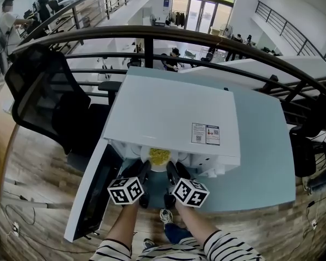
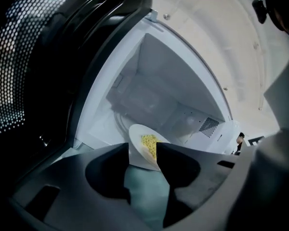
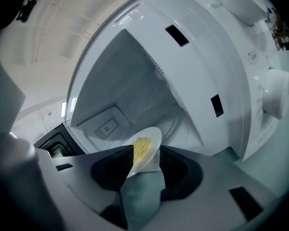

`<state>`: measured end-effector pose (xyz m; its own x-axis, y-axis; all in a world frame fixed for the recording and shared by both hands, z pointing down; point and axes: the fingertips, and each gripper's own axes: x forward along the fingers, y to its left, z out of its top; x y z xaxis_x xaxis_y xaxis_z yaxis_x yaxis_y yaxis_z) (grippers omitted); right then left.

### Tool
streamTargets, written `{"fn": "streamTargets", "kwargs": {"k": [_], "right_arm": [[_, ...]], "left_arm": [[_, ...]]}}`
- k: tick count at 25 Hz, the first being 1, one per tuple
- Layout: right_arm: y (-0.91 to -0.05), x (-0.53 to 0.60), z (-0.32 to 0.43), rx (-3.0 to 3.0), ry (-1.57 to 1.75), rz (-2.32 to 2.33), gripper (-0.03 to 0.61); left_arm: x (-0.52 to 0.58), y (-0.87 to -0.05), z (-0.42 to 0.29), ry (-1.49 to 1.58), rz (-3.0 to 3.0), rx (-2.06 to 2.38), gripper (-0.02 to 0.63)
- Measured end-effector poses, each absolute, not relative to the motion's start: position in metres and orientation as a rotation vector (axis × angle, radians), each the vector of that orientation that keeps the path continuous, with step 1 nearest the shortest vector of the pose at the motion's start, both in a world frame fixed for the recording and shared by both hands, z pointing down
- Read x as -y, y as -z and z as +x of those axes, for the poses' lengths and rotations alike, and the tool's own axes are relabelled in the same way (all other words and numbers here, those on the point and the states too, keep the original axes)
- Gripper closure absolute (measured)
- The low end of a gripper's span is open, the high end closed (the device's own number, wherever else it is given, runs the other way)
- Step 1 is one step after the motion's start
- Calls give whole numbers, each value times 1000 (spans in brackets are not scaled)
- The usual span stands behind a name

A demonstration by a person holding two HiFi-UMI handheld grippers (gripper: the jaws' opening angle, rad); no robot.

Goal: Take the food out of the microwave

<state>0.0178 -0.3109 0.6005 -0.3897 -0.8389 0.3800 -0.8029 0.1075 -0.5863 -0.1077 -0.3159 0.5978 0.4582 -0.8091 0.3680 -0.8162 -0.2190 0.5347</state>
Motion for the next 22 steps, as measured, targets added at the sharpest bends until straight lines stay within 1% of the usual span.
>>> {"fn": "streamTargets", "kwargs": {"k": [5, 7, 8, 10, 22], "right_arm": [[-610, 318, 17, -2295, 1233, -1670, 402], [-612, 319, 15, -2305, 1254, -1639, 421], [-613, 319, 14, -2309, 1261, -1627, 435], [-614, 320, 14, -2314, 1268, -1614, 451], [-599, 295, 15, -2324, 1265, -1608, 472]], "left_arm": [[323, -609, -106, 15, 1961, 1313, 449], [325, -611, -103, 16, 1954, 1305, 449], [325, -611, -101, 20, 1955, 1301, 453], [326, -609, -99, 26, 1953, 1297, 482], [298, -592, -99, 27, 1955, 1293, 505]]}}
